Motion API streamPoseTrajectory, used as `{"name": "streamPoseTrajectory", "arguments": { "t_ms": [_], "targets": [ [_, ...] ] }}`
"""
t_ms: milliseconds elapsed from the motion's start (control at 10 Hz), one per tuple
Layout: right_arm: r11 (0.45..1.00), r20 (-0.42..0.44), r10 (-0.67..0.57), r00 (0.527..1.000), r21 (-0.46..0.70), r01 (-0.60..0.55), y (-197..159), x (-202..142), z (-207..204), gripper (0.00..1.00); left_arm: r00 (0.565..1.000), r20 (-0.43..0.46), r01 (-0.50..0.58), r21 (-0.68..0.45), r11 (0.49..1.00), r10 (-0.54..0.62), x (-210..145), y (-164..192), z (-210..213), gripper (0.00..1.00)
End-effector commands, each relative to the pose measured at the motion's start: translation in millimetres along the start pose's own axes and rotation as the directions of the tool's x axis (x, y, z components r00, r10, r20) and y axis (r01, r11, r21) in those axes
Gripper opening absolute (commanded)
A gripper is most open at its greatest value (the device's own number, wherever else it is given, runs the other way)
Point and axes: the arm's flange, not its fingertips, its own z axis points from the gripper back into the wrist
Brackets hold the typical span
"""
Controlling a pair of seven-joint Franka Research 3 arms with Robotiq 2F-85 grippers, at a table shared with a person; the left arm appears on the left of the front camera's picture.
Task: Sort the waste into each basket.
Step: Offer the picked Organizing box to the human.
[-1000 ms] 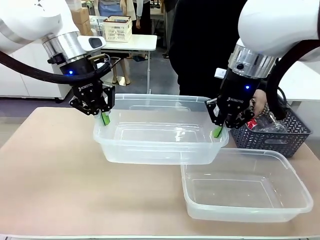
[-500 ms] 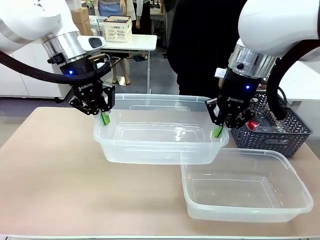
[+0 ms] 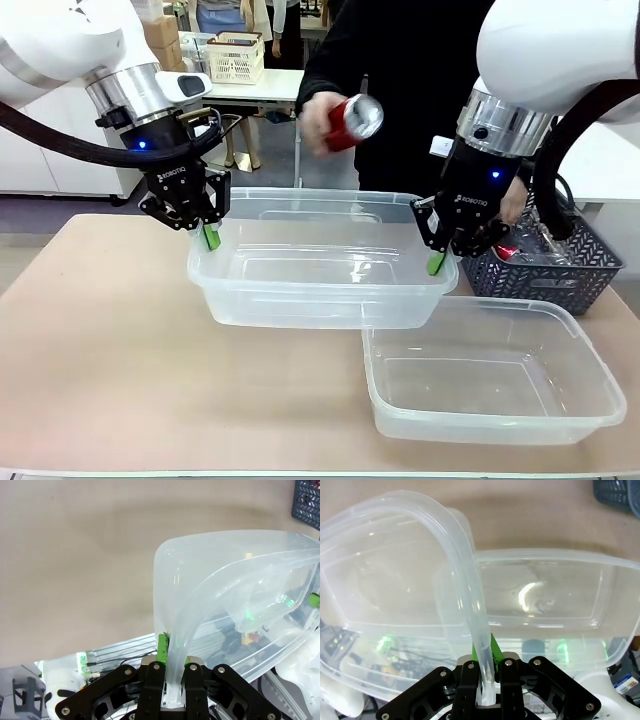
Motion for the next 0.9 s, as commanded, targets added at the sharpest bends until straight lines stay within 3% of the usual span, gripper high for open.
{"name": "streamPoseTrajectory", "arguments": {
  "t_ms": [0,800],
  "targets": [
    [1.0,0.008,-0.008,1.0,0.007,0.008,-3.8,0.2,1.5,0.05,1.0,-0.005,0.007,-0.003,1.0,-0.007,-0.2,-2.2,4.0,0.05],
    [1.0,0.008,-0.008,1.0,0.007,0.008,-3.8,0.2,1.5,0.05,1.0,-0.005,0.007,-0.003,1.0,-0.007,-0.2,-2.2,4.0,0.05]
  ]
}}
